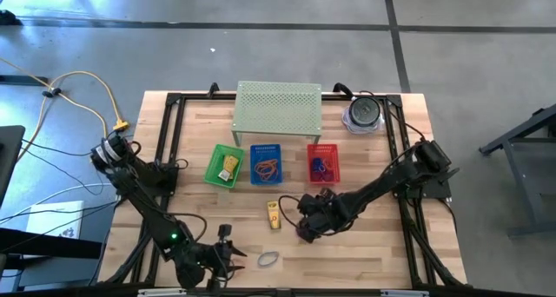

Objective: Pick & Place Office Desk Supplies
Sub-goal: Put the purple spring keychain into the red bin

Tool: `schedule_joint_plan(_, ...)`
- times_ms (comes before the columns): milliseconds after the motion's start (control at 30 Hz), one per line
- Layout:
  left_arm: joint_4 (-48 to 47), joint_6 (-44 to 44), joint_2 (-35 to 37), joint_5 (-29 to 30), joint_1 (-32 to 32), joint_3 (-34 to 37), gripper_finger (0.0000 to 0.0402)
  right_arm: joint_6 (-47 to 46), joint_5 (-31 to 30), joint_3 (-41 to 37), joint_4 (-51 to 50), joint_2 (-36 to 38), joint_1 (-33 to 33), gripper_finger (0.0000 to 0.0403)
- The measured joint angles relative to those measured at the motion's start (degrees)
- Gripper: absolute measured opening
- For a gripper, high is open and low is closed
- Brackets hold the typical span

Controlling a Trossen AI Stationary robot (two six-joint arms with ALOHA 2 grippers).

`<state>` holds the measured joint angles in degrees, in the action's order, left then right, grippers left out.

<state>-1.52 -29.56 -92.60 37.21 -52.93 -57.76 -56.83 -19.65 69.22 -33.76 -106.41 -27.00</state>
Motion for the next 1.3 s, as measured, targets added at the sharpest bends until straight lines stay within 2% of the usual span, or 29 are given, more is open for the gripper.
schedule_joint_plan(133,-0.1,2.2,0.0,0.0,1.6,0.0,0.0140,0.0,-3.8,-1.0,0.4,0.0,-0.6,0.0219)
schedule_joint_plan(433,-1.6,2.0,0.0,-3.9,3.4,0.0,0.0140,8.5,-3.1,-3.3,6.6,0.0,-5.9,0.0219)
schedule_joint_plan(667,-1.6,1.4,0.0,-4.7,2.8,0.0,0.0140,8.9,-9.0,-6.6,11.4,0.0,-7.1,0.0219)
schedule_joint_plan(867,-1.5,-0.7,0.0,-4.7,2.8,0.0,0.0140,13.4,-8.6,-8.4,16.9,0.0,-6.7,0.0219)
schedule_joint_plan(1067,-1.5,-2.2,0.0,-4.7,2.4,0.0,0.0140,13.5,-8.3,-10.8,17.9,0.0,-6.8,0.0219)
schedule_joint_plan(1300,-1.5,-4.2,0.0,-4.7,1.3,0.0,0.0140,16.3,-6.4,-14.0,24.6,0.0,-6.5,0.0219)
